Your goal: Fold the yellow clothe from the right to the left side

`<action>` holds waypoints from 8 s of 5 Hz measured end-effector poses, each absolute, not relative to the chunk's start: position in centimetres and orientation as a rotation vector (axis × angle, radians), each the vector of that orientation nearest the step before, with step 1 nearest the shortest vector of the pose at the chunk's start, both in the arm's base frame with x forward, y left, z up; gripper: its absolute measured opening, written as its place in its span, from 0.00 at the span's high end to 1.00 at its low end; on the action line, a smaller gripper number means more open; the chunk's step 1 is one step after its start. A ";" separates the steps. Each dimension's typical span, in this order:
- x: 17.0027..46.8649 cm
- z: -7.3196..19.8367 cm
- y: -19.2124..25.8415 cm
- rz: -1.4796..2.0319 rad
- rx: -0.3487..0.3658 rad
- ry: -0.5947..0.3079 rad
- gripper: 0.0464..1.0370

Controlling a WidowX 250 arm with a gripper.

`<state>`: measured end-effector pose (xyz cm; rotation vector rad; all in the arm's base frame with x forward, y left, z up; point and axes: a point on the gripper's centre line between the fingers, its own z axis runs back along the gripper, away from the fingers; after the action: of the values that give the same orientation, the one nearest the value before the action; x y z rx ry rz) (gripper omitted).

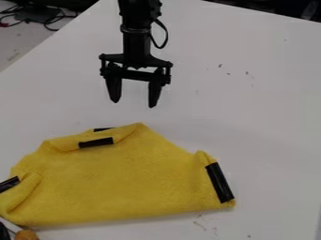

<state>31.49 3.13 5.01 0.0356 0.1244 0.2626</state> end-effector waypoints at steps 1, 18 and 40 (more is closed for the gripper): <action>31.0 3.8 3.0 0.274 0.036 0.163 0.04; 25.3 8.9 -2.9 0.720 -0.132 0.144 0.97; 38.9 10.7 10.0 0.370 -0.038 0.020 0.04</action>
<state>38.93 10.05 10.67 -0.0384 0.0199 0.3696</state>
